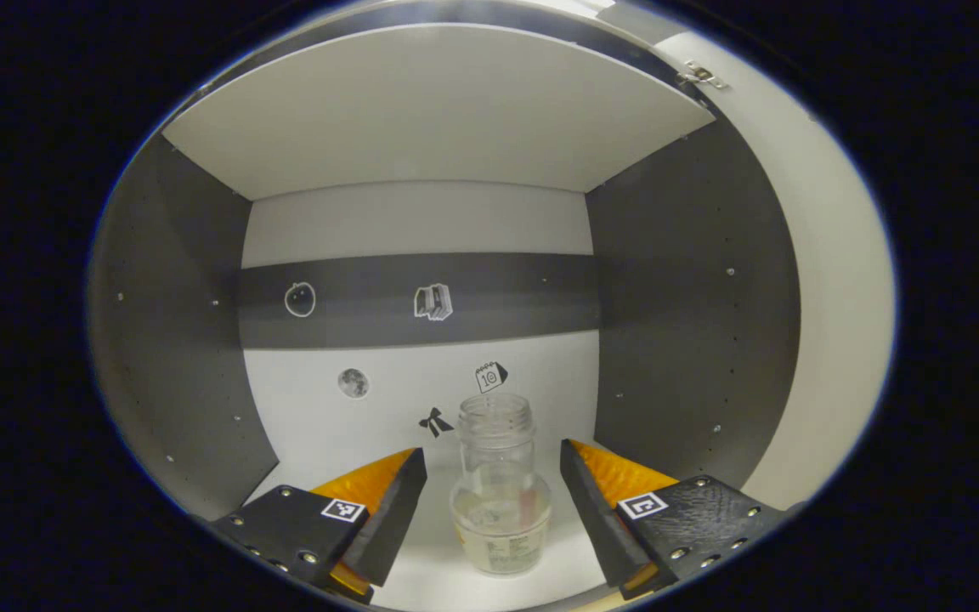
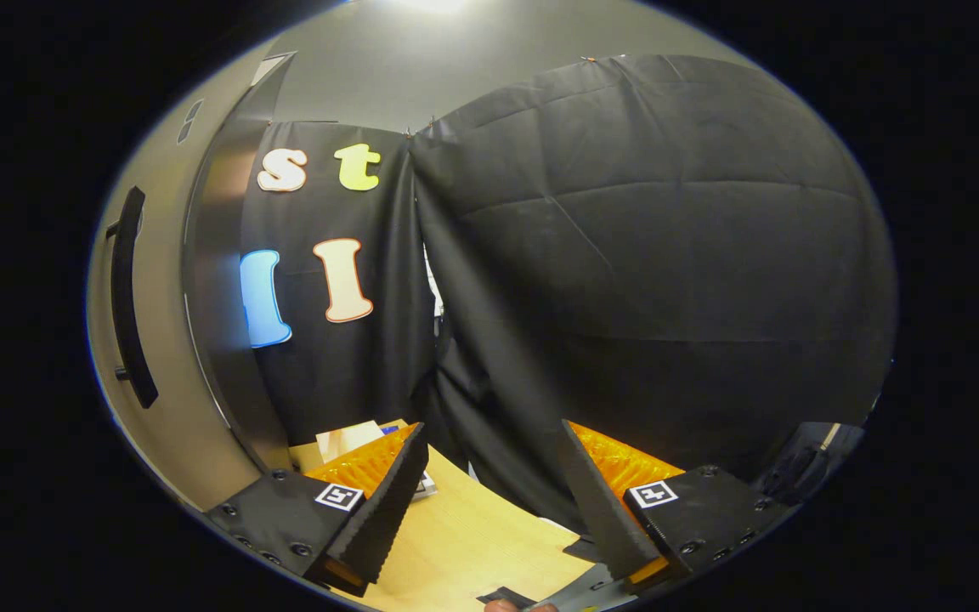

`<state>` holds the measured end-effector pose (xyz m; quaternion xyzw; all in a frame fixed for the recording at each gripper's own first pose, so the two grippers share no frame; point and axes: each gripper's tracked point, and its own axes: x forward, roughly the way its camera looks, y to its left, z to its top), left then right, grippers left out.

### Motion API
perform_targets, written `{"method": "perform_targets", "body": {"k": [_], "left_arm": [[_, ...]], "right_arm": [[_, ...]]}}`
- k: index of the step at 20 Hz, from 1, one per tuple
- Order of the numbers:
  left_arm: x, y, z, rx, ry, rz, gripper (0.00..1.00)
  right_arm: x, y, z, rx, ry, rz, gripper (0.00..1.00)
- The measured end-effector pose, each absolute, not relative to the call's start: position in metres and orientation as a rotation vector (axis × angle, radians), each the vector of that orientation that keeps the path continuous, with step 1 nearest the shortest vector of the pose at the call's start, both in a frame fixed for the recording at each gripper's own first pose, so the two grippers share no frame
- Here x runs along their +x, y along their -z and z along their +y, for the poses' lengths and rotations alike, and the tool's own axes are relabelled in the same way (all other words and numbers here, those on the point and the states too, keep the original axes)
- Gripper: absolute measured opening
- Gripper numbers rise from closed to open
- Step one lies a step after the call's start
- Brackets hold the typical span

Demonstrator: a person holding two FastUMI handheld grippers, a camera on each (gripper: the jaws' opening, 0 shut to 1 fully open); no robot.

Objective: Grasp the bottle in the cabinet with the left hand and place it on the coaster, then close the right door with the right hand and the left door with the left hand.

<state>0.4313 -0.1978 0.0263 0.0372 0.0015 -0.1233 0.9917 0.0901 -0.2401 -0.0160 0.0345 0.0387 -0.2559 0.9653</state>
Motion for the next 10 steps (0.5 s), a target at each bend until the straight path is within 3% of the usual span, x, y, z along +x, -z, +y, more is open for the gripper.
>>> {"method": "perform_targets", "body": {"k": [2,3,4,6,8,9,10], "left_arm": [[0.436,-0.028,-0.196,0.054,0.239,-0.005,0.61],[0.437,-0.028,-0.196,0.055,0.241,0.001,0.52],[0.437,-0.028,-0.197,0.061,0.247,0.002,0.53],[0.435,-0.028,-0.198,0.069,0.252,0.016,0.43],[0.430,-0.032,-0.196,0.071,0.247,0.016,0.45],[0.424,-0.034,-0.198,0.062,0.259,0.017,0.39],[0.418,-0.038,-0.199,0.059,0.270,0.016,0.39]], "right_arm": [[0.096,0.017,-0.241,0.065,0.511,0.078,0.98],[0.098,0.018,-0.242,0.061,0.511,0.078,0.98],[0.101,0.017,-0.242,0.059,0.508,0.080,0.98],[0.108,0.020,-0.241,0.056,0.503,0.092,0.98],[0.109,0.024,-0.239,0.055,0.494,0.103,0.98],[0.111,0.024,-0.236,0.055,0.488,0.104,0.98],[0.110,0.024,-0.235,0.051,0.487,0.104,0.98]]}}
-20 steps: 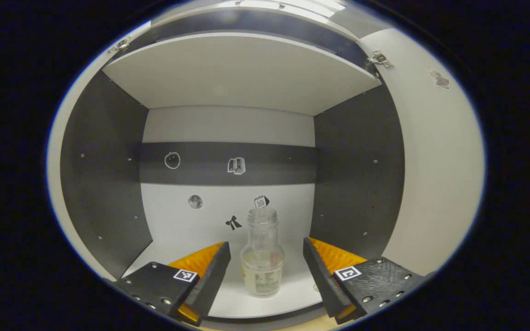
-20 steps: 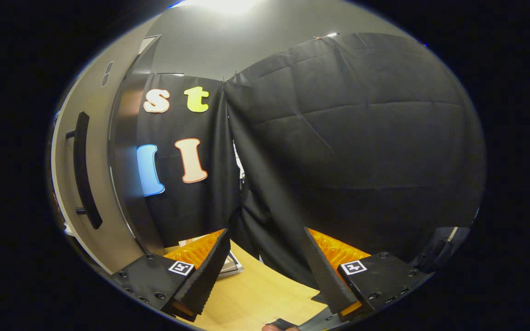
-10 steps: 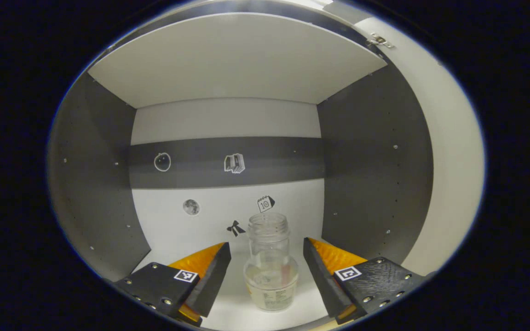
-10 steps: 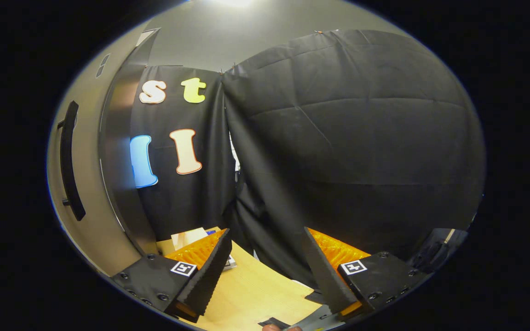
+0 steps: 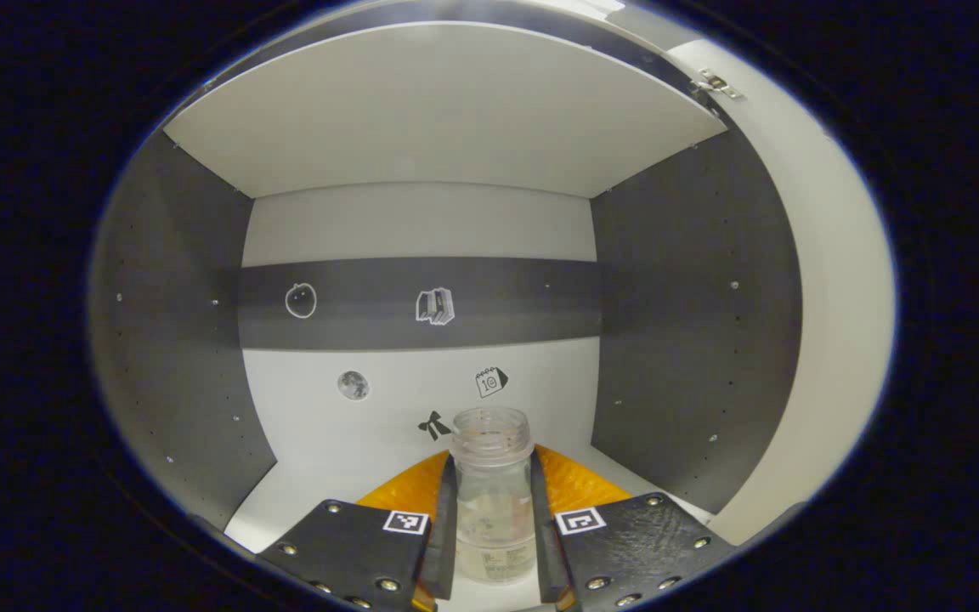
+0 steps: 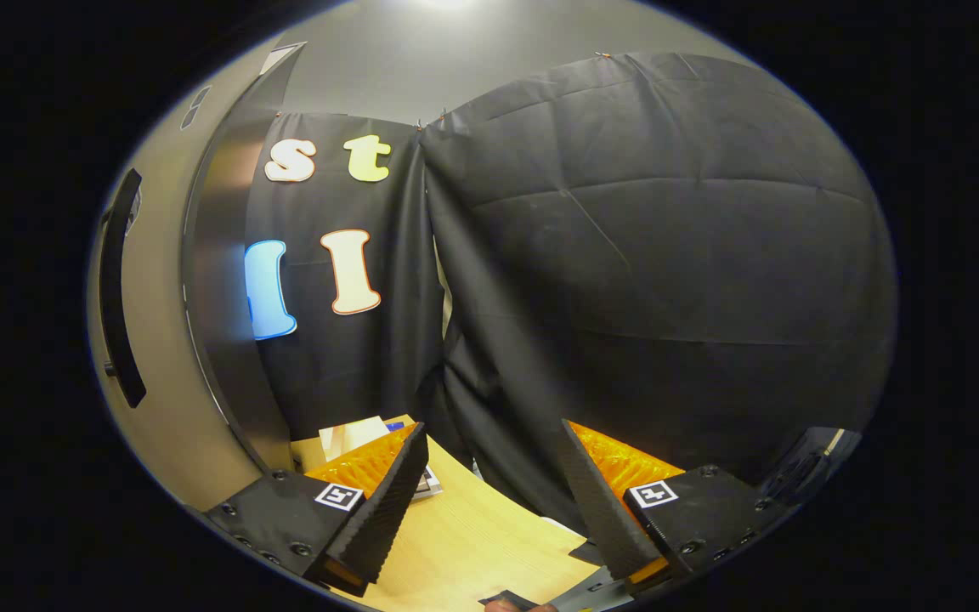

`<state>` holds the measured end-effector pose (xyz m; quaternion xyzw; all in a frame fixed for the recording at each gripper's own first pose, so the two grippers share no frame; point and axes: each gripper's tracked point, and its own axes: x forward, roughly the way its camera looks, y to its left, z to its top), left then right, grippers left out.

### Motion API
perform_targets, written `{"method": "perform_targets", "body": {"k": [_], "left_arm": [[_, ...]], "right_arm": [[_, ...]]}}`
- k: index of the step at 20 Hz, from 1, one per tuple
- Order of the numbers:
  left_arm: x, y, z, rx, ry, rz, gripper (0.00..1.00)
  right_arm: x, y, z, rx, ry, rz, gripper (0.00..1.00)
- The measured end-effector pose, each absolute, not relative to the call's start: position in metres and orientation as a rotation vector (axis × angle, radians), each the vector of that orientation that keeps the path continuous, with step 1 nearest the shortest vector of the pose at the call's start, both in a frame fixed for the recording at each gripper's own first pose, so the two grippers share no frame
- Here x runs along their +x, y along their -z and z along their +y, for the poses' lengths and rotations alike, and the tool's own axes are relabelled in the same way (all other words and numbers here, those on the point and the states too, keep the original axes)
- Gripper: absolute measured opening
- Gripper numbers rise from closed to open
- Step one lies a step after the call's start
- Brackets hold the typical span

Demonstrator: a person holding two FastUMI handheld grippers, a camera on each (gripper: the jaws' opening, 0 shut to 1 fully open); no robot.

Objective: Grasp the bottle in the cabinet with the left hand and place it on the coaster, then close the right door with the right hand and the left door with the left hand.

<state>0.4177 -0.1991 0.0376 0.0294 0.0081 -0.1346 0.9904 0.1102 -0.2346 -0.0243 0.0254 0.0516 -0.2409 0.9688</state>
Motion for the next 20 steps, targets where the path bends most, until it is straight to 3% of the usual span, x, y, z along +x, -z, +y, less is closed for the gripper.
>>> {"method": "perform_targets", "body": {"k": [5,6,15,16,20], "left_arm": [[0.375,-0.060,-0.203,0.084,0.347,-0.016,0.39],[0.364,-0.066,-0.205,0.084,0.373,-0.025,0.39],[0.297,-0.084,-0.176,0.069,0.447,-0.036,0.39],[0.286,-0.083,-0.172,0.076,0.448,-0.035,0.37],[0.250,-0.066,-0.158,0.095,0.454,-0.021,0.40]], "right_arm": [[0.102,0.018,-0.226,0.017,0.483,0.089,0.98],[0.100,0.017,-0.223,0.018,0.477,0.089,0.92],[0.080,0.008,-0.196,0.032,0.434,0.077,0.92],[0.078,0.006,-0.195,0.025,0.430,0.074,0.98],[0.068,-0.005,-0.186,0.000,0.420,0.055,0.98]]}}
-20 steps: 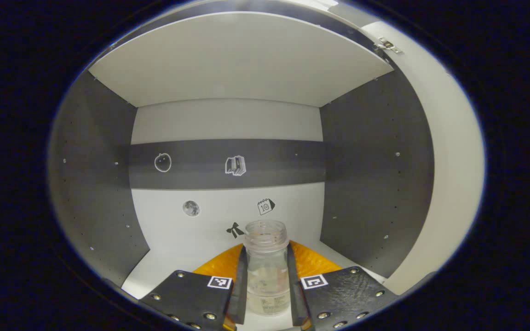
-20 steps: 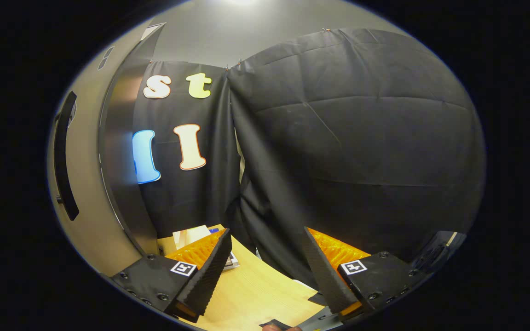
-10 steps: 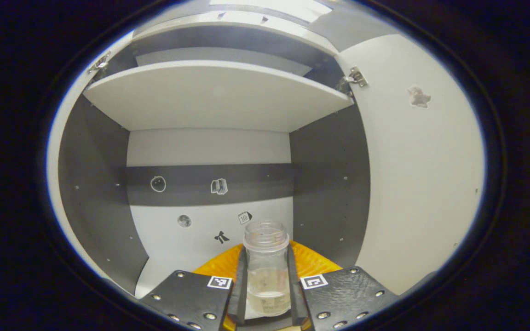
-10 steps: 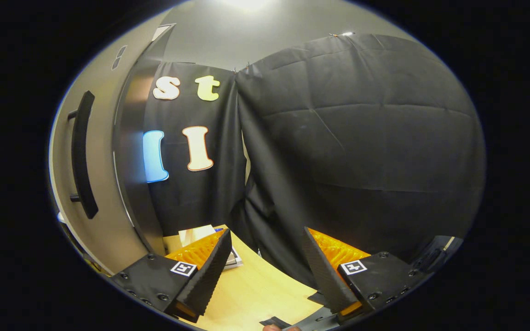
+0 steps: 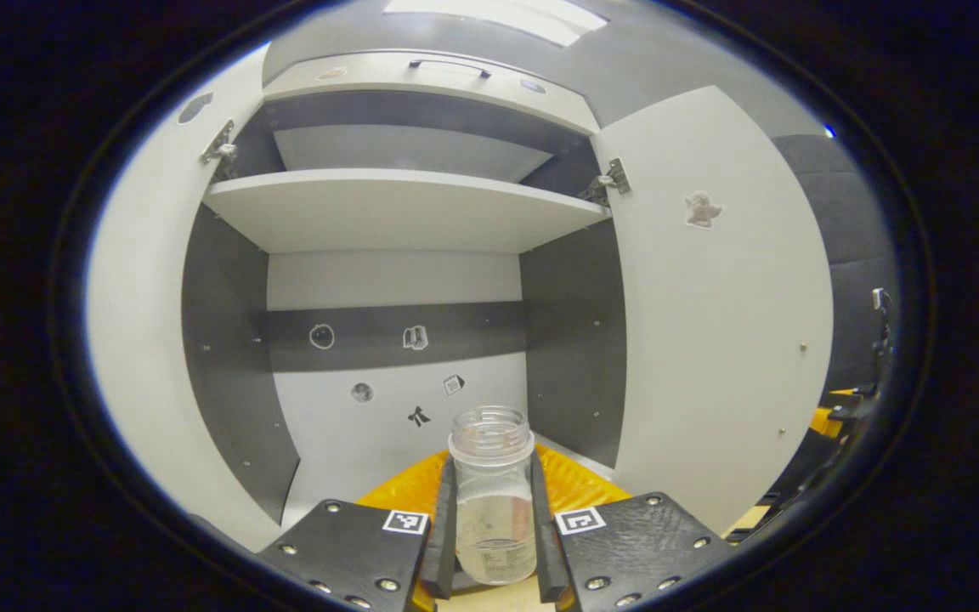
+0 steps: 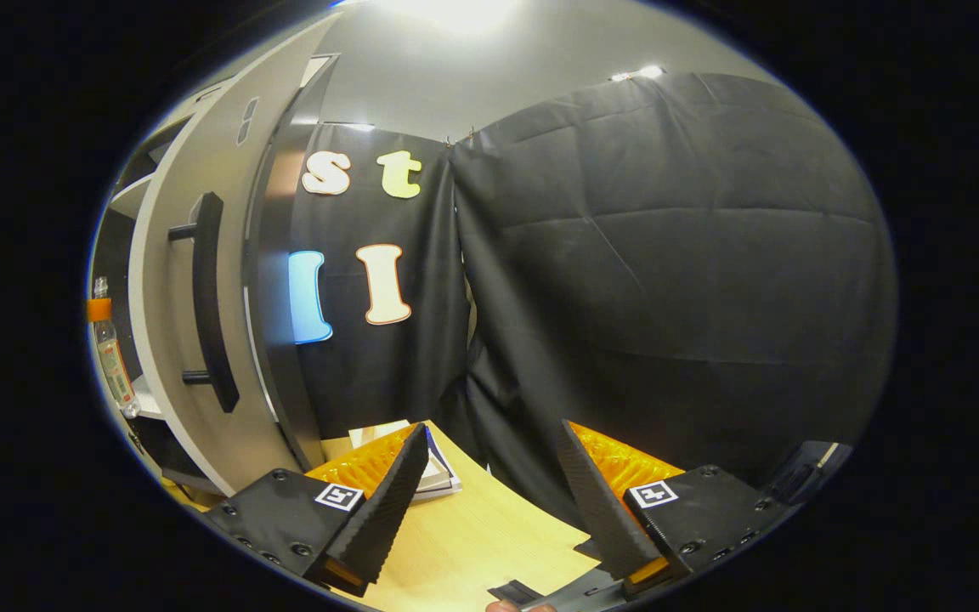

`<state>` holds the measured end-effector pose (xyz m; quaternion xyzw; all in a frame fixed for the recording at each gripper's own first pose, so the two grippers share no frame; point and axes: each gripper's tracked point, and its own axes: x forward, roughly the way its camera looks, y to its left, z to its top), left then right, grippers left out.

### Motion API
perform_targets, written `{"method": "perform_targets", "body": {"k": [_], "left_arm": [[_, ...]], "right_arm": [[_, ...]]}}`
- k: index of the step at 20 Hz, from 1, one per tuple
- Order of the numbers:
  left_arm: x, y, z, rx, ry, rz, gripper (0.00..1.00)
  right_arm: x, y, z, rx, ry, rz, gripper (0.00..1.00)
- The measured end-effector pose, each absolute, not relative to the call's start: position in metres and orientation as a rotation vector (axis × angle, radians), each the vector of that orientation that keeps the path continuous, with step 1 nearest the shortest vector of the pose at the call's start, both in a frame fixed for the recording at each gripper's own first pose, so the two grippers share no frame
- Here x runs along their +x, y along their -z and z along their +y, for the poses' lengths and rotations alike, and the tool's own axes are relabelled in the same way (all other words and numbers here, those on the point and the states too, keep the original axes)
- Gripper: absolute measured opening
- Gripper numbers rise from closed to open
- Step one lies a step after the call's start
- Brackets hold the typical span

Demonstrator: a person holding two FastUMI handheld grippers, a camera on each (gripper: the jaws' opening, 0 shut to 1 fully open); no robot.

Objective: Grasp the bottle in the cabinet with the left hand and place it on the coaster, then close the right door with the right hand and the left door with the left hand.

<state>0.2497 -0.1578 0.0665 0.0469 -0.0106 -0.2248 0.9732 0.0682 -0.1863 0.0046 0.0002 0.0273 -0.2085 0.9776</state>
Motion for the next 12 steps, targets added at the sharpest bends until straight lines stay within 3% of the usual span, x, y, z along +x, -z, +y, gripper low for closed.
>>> {"method": "perform_targets", "body": {"k": [2,5,6,7,10,11,12], "left_arm": [[0.234,-0.047,-0.150,0.119,0.438,-0.024,0.41],[0.213,-0.012,-0.147,0.131,0.443,-0.005,0.39],[0.206,0.000,-0.147,0.118,0.450,0.002,0.41],[0.198,0.012,-0.150,0.105,0.467,0.015,0.41],[0.180,0.049,-0.154,0.087,0.501,0.048,0.39],[0.175,0.061,-0.154,0.082,0.505,0.065,0.37],[0.171,0.074,-0.155,0.077,0.507,0.081,0.41]], "right_arm": [[0.065,-0.007,-0.182,-0.006,0.414,0.052,0.92],[0.060,-0.006,-0.176,-0.009,0.403,0.057,0.92],[0.060,-0.008,-0.173,-0.003,0.394,0.051,0.98],[0.059,-0.010,-0.168,-0.003,0.380,0.047,0.92],[0.054,-0.016,-0.160,-0.045,0.351,0.036,0.92],[0.050,-0.020,-0.158,-0.063,0.351,0.029,0.98],[0.046,-0.024,-0.155,-0.074,0.350,0.022,0.92]]}}
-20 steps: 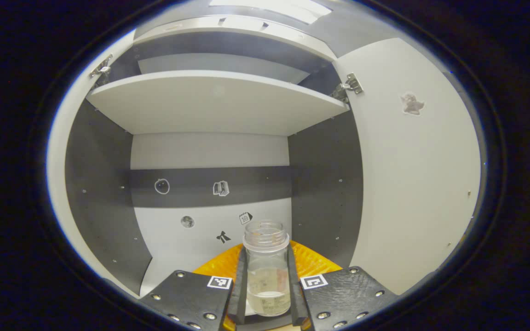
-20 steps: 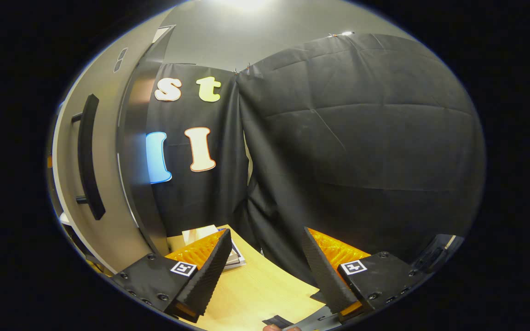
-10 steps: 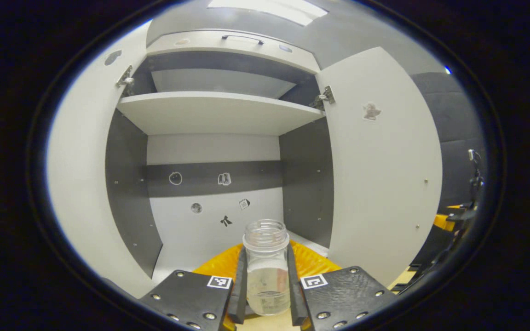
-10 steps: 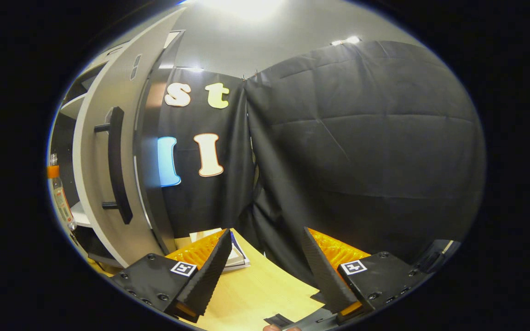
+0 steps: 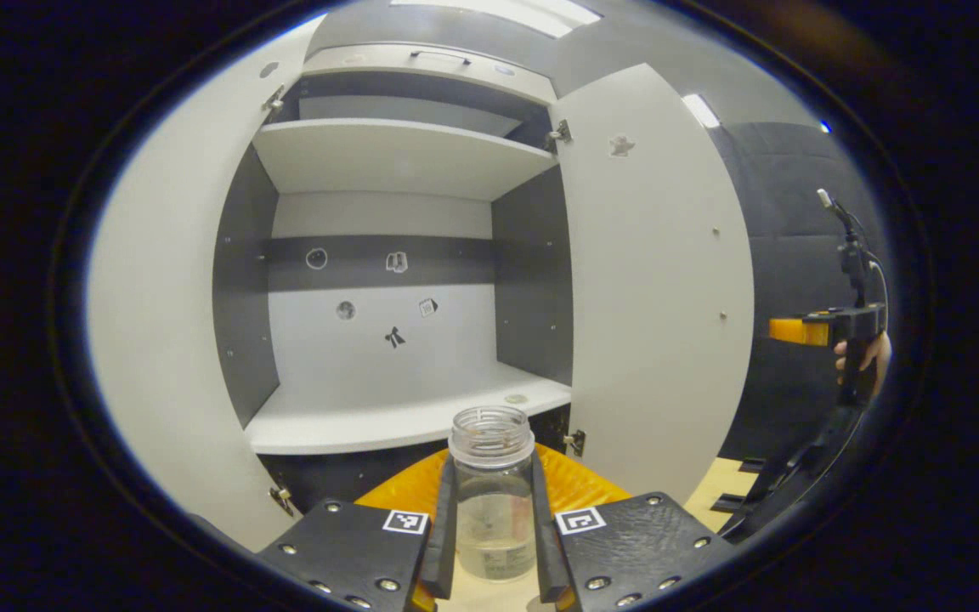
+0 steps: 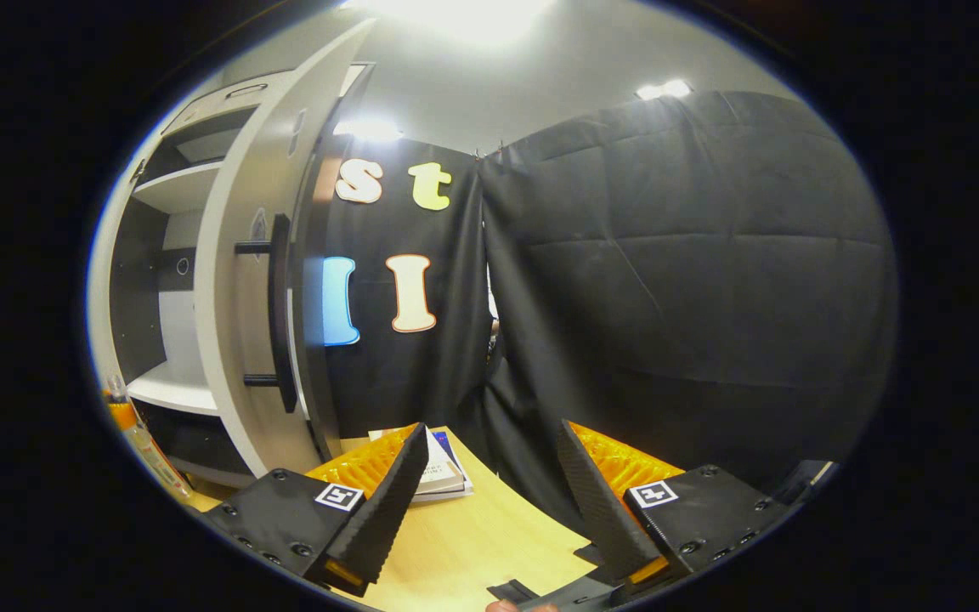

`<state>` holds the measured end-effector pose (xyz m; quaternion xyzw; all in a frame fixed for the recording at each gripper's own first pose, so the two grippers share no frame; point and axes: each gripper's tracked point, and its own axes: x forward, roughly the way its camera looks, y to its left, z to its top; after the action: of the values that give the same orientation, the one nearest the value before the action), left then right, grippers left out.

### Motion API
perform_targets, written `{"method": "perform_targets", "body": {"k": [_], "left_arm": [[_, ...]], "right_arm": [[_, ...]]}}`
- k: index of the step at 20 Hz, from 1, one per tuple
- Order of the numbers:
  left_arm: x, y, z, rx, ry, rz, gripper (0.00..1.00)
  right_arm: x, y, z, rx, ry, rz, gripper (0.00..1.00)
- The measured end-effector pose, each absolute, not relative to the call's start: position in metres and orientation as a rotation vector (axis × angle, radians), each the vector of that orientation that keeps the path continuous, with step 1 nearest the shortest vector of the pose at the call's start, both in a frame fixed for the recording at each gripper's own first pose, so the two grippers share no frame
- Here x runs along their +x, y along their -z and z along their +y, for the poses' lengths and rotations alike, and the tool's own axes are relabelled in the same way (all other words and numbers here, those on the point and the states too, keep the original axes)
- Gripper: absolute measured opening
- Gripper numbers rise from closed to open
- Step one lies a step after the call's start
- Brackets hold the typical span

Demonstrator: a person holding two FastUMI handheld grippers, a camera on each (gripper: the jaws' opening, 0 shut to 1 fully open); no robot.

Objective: Grasp the bottle in the cabinet with the left hand and place it on the coaster, then close the right door with the right hand and the left door with the left hand.

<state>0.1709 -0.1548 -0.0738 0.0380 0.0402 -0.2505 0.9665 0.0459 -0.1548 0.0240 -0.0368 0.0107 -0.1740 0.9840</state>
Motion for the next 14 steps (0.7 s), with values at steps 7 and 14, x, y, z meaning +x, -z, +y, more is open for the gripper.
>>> {"method": "perform_targets", "body": {"k": [7,14], "left_arm": [[0.147,0.153,-0.159,0.038,0.553,0.126,0.37],[0.132,0.236,-0.164,-0.025,0.561,0.159,0.41]], "right_arm": [[0.031,-0.031,-0.135,-0.106,0.304,0.053,0.93],[0.010,-0.039,-0.130,-0.141,0.299,0.045,0.94]]}}
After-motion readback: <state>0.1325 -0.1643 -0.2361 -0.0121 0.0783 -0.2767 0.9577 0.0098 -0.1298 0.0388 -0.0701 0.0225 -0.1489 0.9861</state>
